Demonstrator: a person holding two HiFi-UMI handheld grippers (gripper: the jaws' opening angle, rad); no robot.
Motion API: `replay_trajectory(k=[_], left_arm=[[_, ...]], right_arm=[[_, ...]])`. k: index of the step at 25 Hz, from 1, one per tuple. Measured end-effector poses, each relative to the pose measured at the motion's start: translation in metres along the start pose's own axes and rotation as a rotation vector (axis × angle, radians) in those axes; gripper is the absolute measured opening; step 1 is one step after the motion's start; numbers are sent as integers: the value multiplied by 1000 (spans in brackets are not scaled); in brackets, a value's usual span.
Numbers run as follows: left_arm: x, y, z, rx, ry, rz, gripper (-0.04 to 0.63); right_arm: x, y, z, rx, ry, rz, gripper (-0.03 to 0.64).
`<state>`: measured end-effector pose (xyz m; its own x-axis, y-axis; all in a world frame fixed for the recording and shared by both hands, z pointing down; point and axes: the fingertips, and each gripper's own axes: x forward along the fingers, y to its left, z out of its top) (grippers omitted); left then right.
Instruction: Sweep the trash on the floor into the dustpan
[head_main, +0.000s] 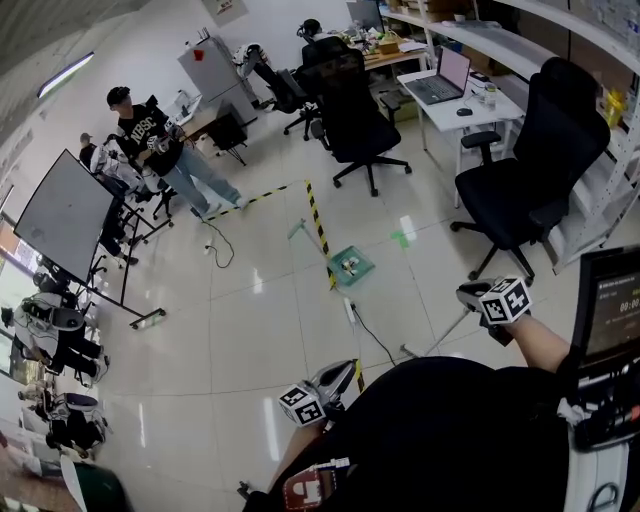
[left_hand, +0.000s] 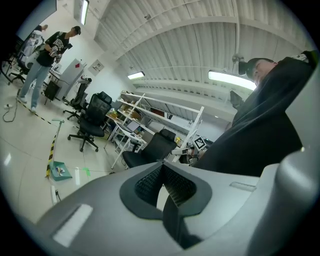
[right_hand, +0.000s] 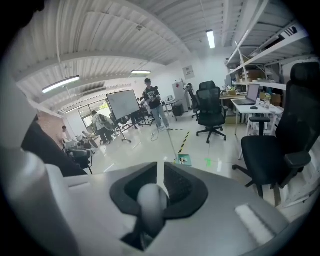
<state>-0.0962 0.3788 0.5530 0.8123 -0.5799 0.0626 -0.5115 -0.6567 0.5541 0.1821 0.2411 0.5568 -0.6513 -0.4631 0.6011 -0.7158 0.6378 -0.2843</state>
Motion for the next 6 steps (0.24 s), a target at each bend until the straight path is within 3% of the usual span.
replay_trajectory(k=[6], left_arm=[[3,4,-4,-3,-2,1,0]], right_arm=[[-2,-7,17,-38,-14,-10,40]])
